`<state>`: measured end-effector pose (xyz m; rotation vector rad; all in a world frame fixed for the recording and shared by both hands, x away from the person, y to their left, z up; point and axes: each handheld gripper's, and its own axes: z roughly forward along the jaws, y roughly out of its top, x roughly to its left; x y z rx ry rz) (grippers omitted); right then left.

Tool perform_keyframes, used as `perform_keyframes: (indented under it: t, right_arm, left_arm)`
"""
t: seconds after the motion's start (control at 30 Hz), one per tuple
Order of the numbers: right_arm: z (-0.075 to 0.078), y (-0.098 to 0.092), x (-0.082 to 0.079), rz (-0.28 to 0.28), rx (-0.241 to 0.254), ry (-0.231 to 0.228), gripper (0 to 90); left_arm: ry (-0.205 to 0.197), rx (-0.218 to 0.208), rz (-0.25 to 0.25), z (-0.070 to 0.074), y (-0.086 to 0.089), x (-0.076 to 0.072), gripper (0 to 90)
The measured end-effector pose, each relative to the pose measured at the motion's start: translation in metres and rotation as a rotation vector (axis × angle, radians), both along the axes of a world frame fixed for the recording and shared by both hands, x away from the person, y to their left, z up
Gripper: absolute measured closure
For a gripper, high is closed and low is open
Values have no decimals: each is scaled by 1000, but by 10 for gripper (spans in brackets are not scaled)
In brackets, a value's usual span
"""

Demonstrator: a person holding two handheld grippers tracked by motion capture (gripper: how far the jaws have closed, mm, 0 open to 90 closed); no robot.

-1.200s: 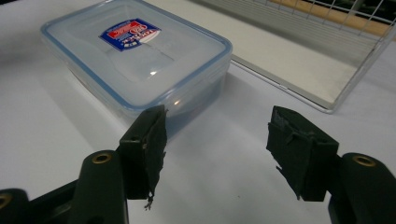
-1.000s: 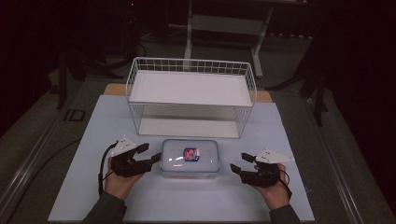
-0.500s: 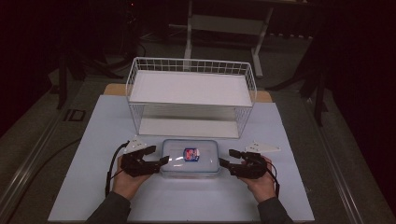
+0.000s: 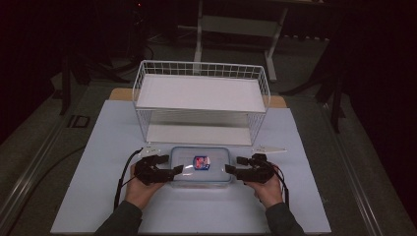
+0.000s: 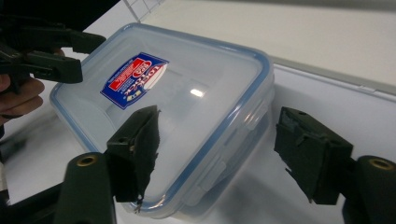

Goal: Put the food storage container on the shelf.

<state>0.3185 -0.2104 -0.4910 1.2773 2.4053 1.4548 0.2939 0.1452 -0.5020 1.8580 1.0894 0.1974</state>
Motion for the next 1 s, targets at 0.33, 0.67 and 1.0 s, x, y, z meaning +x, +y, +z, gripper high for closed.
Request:
perform_keyframes:
  t: [0.33, 0.67, 1.0]
  right_arm:
    - [-9, 7, 7, 31, 10, 79, 242]
    - [-16, 11, 16, 59, 66, 194, 183]
    - [-21, 12, 20, 80, 104, 304, 183]
  left_arm:
    - [44, -44, -8, -4, 4, 4, 218]
    - [135, -108, -29, -9, 6, 9, 195]
    - [179, -127, -31, -10, 5, 10, 189]
